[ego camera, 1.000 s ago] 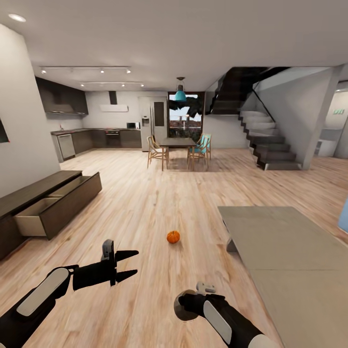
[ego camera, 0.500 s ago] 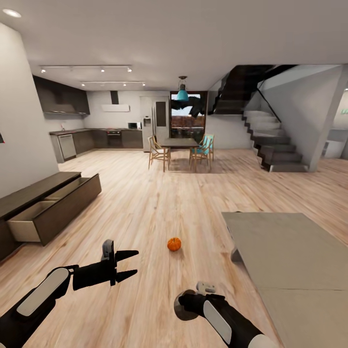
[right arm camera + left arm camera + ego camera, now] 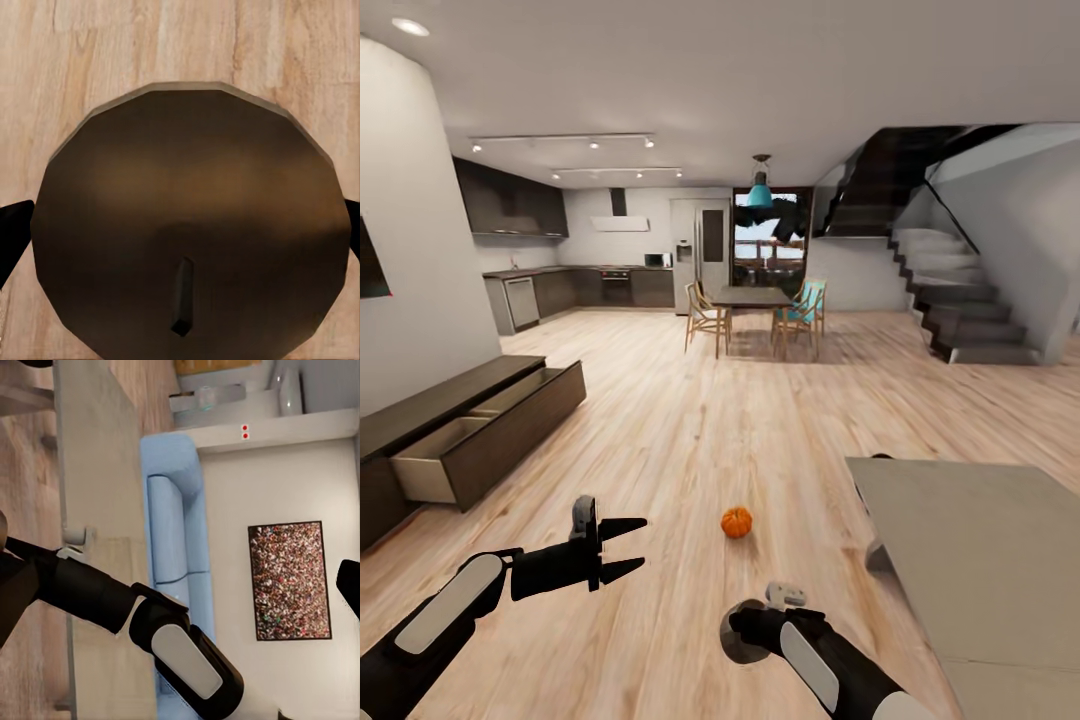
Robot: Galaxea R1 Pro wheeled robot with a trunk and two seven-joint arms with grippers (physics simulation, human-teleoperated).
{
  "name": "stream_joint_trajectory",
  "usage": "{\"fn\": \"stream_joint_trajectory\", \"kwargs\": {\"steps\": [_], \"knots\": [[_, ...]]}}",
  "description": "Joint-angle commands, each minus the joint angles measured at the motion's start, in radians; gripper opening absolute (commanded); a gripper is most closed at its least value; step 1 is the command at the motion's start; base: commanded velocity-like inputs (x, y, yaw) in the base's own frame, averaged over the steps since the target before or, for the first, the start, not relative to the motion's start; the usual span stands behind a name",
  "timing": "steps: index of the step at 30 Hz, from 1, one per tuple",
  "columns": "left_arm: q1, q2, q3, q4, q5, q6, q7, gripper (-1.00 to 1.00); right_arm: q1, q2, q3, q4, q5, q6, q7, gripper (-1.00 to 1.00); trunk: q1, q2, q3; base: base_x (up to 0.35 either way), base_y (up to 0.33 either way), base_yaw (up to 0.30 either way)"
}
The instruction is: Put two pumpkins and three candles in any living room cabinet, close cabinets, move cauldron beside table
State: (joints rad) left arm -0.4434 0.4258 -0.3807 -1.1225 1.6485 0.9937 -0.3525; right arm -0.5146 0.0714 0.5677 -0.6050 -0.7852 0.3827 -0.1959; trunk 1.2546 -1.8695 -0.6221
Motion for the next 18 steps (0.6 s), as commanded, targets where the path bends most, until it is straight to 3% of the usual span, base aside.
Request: {"fn": "stream_joint_trajectory", "kwargs": {"steps": [1, 18], "knots": [[-0.001, 0.001, -0.003, 0.001, -0.006, -0.001, -0.010, 1.00, -0.001, -0.001, 0.004, -0.003, -0.011, 0.001, -0.010, -1.00, 0.000, -0.001, -0.001, 0.279, 0.000, 0.282], [-0.002, -0.001, -0.003, 0.001, -0.006, -0.001, -0.010, 1.00, -0.001, -0.001, 0.004, -0.003, -0.008, 0.001, -0.010, -1.00, 0.000, -0.001, -0.001, 0.279, -0.070, 0.289]]}}
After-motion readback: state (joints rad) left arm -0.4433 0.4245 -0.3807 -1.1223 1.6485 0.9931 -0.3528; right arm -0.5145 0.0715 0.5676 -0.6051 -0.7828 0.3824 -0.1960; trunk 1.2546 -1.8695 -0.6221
